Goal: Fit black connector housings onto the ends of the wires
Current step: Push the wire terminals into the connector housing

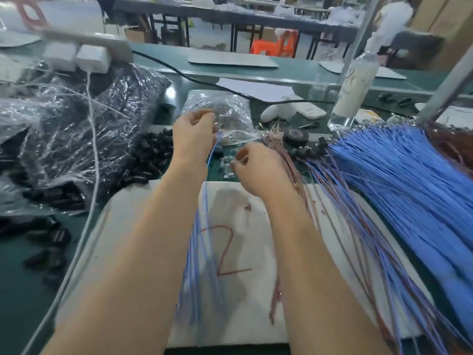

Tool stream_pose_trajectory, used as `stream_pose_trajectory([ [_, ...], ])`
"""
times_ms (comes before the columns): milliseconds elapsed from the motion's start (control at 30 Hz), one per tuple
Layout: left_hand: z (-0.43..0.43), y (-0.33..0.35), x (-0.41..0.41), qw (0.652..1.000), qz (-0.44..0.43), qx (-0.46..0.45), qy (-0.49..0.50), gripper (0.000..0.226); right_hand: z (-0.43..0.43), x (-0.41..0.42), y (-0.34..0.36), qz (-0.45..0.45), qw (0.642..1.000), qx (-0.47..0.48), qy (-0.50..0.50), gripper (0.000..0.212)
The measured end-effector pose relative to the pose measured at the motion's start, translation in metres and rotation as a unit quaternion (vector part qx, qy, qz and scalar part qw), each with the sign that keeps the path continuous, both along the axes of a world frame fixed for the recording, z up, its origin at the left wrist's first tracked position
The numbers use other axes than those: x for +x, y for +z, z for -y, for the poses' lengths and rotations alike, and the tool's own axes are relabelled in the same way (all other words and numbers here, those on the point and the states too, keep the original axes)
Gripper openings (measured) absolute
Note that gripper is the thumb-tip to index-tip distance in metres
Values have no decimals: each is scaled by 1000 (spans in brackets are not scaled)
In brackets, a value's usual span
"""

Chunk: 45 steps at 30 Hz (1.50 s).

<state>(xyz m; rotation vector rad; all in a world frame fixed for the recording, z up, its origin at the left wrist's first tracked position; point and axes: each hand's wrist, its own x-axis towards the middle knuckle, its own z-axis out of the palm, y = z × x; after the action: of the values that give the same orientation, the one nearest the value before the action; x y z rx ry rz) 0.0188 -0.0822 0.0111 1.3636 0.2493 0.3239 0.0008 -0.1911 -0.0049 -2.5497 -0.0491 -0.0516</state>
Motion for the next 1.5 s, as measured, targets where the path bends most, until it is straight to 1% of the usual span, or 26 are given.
stream_pose_trajectory([
  [100, -41, -5, 2, 998, -22, -40, 44, 11, -36, 8, -11, -9, 1000, -2, 21, 25],
  [133, -50, -7, 2, 997, -32, -46, 50, 11, -45, 10, -15, -15, 1000, -13, 20, 29],
  [267, -71, -13, 0, 994, -52, -69, 59, 13, -72, 14, -25, -42, 996, -72, 13, 58],
  [300, -72, -13, 1, 994, -55, -78, 59, 12, -77, 15, -26, -48, 995, -84, 14, 61],
  [367, -73, -14, 1, 992, -60, -91, 60, 11, -82, 19, -25, -54, 993, -102, 15, 56],
  [433, -73, -14, 1, 992, -61, -98, 55, 10, -83, 23, -23, -54, 993, -102, 12, 46],
  [600, -76, -12, 1, 992, -58, -93, 58, 8, -68, 30, -21, -65, 998, -12, 7, 23],
  [667, -80, -11, 2, 993, -55, -88, 62, 7, -60, 30, -19, -50, 998, 34, -5, 24],
  [733, -83, -9, 1, 993, -52, -88, 66, 7, -51, 31, -17, -34, 998, 53, -26, 28],
  [800, -84, -7, 1, 992, -48, -94, 72, 9, -46, 33, -17, -45, 998, 30, -30, 31],
  [867, -85, -6, 1, 991, -42, -98, 79, 14, -46, 32, -18, -66, 997, -21, -29, 41],
  [933, -84, -5, 1, 990, -29, -110, 87, 14, -52, 29, -20, -38, 997, -60, -31, 50],
  [967, -83, -4, 1, 988, -21, -119, 92, 13, -57, 28, -20, -4, 998, -57, -30, 49],
  [1033, -81, -4, 2, 985, -7, -133, 108, 12, -71, 30, -19, 65, 998, -22, -5, 36],
  [1100, -77, -4, 3, 982, 3, -146, 120, 12, -88, 36, -20, 90, 995, -14, 37, 30],
  [1167, -73, -4, 4, 980, 8, -158, 124, 13, -103, 42, -24, 87, 993, -44, 72, 33],
  [1233, -70, -4, 4, 979, 11, -158, 125, 14, -113, 46, -30, 82, 990, -77, 85, 36],
  [1367, -63, -4, 6, 982, 13, -146, 122, 14, -121, 54, -38, 79, 990, -100, 63, 26],
  [1500, -57, -3, 6, 985, 9, -135, 106, 14, -124, 61, -40, 69, 991, -109, 46, 29],
])
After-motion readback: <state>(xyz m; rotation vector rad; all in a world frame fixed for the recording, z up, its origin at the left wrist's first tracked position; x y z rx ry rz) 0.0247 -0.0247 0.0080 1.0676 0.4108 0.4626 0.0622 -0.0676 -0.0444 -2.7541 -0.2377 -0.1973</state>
